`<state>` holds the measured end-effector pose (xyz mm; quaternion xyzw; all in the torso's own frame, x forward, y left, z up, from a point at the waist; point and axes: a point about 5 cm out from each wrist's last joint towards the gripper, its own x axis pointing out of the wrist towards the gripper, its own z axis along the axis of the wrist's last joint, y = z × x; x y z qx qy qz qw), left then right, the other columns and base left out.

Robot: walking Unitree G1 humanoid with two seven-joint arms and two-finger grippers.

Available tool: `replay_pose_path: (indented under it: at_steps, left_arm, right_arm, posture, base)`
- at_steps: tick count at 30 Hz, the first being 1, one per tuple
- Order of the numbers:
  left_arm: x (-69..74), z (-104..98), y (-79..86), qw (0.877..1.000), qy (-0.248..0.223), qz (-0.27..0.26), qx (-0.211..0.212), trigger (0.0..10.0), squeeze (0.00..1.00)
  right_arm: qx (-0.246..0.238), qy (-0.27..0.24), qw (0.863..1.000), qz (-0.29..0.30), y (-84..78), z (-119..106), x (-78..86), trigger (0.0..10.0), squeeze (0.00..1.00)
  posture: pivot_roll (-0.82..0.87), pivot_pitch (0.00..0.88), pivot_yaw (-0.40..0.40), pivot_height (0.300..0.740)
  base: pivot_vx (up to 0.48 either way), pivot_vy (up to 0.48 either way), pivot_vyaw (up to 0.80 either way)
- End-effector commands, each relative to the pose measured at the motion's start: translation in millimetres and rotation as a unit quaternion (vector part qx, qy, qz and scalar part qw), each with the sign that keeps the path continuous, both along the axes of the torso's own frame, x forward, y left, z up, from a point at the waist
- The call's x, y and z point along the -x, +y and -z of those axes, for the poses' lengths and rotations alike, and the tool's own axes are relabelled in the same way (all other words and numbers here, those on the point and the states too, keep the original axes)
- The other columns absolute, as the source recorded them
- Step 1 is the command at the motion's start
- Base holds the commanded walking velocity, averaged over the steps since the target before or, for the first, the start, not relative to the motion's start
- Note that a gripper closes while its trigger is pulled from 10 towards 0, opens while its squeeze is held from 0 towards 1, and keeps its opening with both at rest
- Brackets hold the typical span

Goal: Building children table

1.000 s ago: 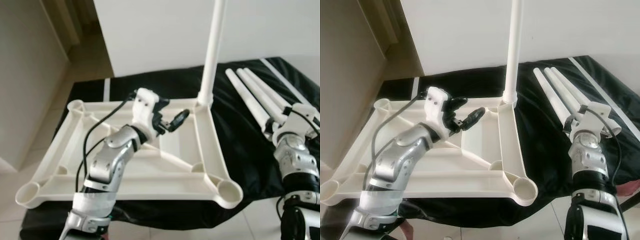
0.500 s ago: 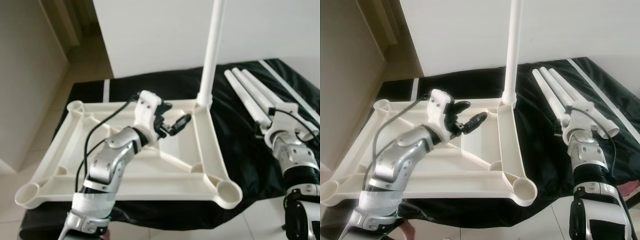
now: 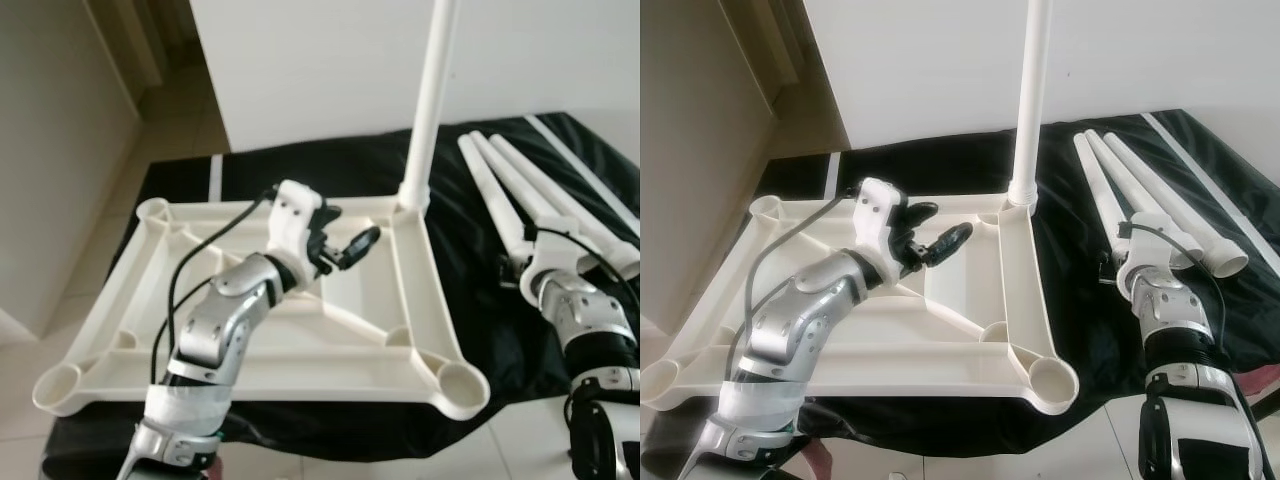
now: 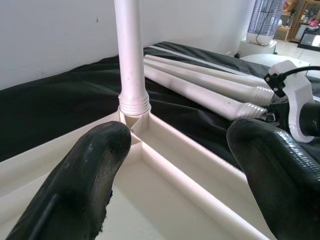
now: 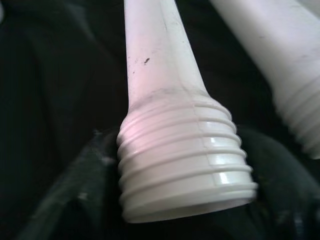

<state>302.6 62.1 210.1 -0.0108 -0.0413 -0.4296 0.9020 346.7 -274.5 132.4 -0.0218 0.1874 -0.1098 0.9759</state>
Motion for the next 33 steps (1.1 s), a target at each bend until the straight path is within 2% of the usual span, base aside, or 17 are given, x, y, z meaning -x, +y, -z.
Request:
replay_pose_path:
  at_steps: [1,3,5,10,12,13,14,16,17,18,21,22,23,27,28,33]
  left_arm:
    - [1.1,-2,-0.9,1.000,-0.004,0.000,0.000,10.0,0.00]
    - [1.1,-2,-1.0,1.000,-0.004,0.000,0.000,10.0,0.00]
    - [2.0,-2,-2.3,1.000,-0.003,0.001,0.002,10.0,0.00]
    - [2.4,-3,-2.7,1.000,-0.003,-0.001,0.005,10.0,0.00]
    - [2.6,-2,-2.7,1.000,-0.001,-0.001,0.008,10.0,0.00]
    - [2.6,-2,-2.7,1.000,-0.001,-0.001,0.008,10.0,0.00]
    - [2.8,-2,-3.0,1.000,0.000,-0.001,0.008,10.0,0.00]
    - [2.8,-2,-3.1,1.000,0.000,-0.001,0.008,10.0,0.00]
    - [2.8,-2,-3.1,1.000,0.000,-0.001,0.008,10.0,0.00]
    - [2.8,-2,-3.1,1.000,0.000,-0.001,0.008,10.0,0.00]
    - [2.6,-2,-4.0,1.000,0.001,-0.002,0.009,10.0,0.00]
    - [2.6,-2,-4.0,1.000,0.001,-0.002,0.009,10.0,0.00]
    - [2.4,-2,-4.2,1.000,0.001,-0.003,0.010,10.0,0.00]
    - [1.8,-2,-3.9,1.000,0.002,-0.005,0.012,10.0,0.00]
    - [1.5,-3,-3.9,1.000,0.003,-0.006,0.014,10.0,0.00]
    - [0.9,-3,-4.1,1.000,0.003,-0.007,0.017,10.0,0.00]
  right_arm:
    - [-0.011,0.012,1.000,-0.021,9.9,7,2.5,0.0,0.00]
    - [-0.009,0.012,1.000,-0.024,10.5,8,3.0,0.0,0.00]
    - [-0.015,0.013,0.998,-0.052,25.5,14,11.9,0.0,0.00]
    - [-0.019,0.013,0.998,-0.066,33.9,17,18.6,0.0,0.00]
    - [-0.003,-0.026,0.998,-0.063,34.9,11,20.4,0.0,0.00]
    - [-0.003,-0.026,0.998,-0.063,34.9,11,20.4,0.0,0.00]
    - [0.007,-0.065,0.997,-0.051,34.0,1,20.8,7.4,0.00]
    - [0.005,-0.076,0.996,-0.048,34.0,-2,20.8,7.4,0.00]
    - [0.003,-0.083,0.995,-0.046,33.9,-4,20.8,10.0,0.00]
    - [0.003,-0.083,0.995,-0.046,33.9,-4,20.8,10.0,0.00]
    - [0.065,-0.183,0.981,-0.011,27.8,-34,23.8,10.0,0.00]
    - [0.065,-0.183,0.981,-0.011,27.8,-34,23.8,10.0,0.00]
    - [0.068,-0.211,0.975,0.006,24.2,-43,25.9,10.0,0.00]
    - [0.051,-0.222,0.973,0.021,18.4,-48,28.4,10.0,0.00]
    - [0.046,-0.217,0.975,0.012,19.6,-49,29.0,0.0,0.00]
    - [0.042,-0.229,0.972,0.012,21.6,-52,29.8,0.0,0.00]
  posture:
    - [-0.06,0.000,0.081,0.740]
    - [-0.06,0.000,0.081,0.740]
    - [-0.06,0.000,0.073,0.740]
    - [-0.07,0.000,0.073,0.740]
    - [-0.07,0.000,0.073,0.740]
    - [-0.07,0.000,0.073,0.740]
    - [-0.07,0.000,0.074,0.740]
    - [-0.07,0.000,0.074,0.740]
    - [-0.07,0.000,0.074,0.740]
    - [-0.07,0.000,0.074,0.740]
    - [-0.08,0.000,0.073,0.740]
    - [-0.08,0.000,0.073,0.740]
    - [-0.08,0.000,0.071,0.740]
    - [-0.08,0.000,0.069,0.740]
    - [-0.08,0.000,0.066,0.740]
    - [-0.08,0.000,0.065,0.740]
  base:
    - [0.000,0.000,0.00]
    - [0.000,0.000,0.00]
    - [0.000,0.000,0.00]
    - [0.000,0.000,0.00]
    - [0.000,0.000,0.00]
    - [0.000,0.000,0.00]
    - [0.000,0.000,0.00]
    - [0.000,0.000,0.00]
    - [0.000,0.000,0.00]
    - [0.000,0.000,0.00]
    - [0.000,0.000,0.00]
    - [0.000,0.000,0.00]
    - [0.000,0.000,0.00]
    - [0.000,0.000,0.00]
    - [0.000,0.000,0.00]
    - [0.000,0.000,0.00]
